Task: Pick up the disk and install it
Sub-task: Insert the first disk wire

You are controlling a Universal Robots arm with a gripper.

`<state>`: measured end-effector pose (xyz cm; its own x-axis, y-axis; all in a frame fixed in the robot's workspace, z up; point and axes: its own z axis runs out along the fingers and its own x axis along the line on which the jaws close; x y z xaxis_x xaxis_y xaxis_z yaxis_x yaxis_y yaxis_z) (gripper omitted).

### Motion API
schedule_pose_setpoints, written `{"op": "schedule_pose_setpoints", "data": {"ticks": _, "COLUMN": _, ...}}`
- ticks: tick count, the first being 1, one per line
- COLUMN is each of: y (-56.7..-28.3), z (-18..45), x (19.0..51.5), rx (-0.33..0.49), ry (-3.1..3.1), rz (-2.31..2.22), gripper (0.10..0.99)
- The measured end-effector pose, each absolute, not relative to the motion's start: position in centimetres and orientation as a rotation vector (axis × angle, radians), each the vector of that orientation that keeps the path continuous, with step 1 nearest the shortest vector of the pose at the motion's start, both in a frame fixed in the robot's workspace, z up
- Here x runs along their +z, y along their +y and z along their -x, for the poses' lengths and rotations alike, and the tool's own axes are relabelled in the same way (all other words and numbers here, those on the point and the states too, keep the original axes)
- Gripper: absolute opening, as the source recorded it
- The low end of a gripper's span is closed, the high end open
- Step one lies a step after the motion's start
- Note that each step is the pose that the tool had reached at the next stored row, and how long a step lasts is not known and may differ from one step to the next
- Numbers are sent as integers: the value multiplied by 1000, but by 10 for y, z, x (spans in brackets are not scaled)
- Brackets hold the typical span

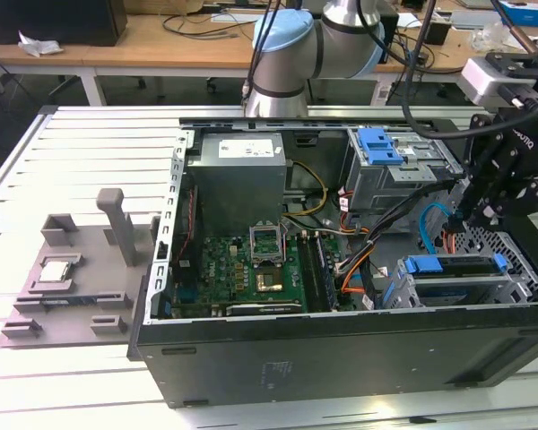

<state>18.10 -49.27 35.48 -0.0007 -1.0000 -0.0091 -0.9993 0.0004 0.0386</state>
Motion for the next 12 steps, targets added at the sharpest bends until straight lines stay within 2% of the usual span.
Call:
{"op": "schedule_pose_setpoints", "data": {"ticks": 2, "y": -493, "z": -181, "x": 355, "rx": -53, "ry": -2207, "rz": -2206, "gripper": 275}}
{"op": "schedule_pose_setpoints", "data": {"ticks": 3, "y": -493, "z": -181, "x": 355, "rx": -53, "ry": -2207, "rz": -2206, "gripper": 169}}
{"op": "schedule_pose_setpoints", "data": {"ticks": 12, "y": -493, "z": -181, "x": 355, "rx": -53, "ry": -2207, "rz": -2206, "gripper": 169}}
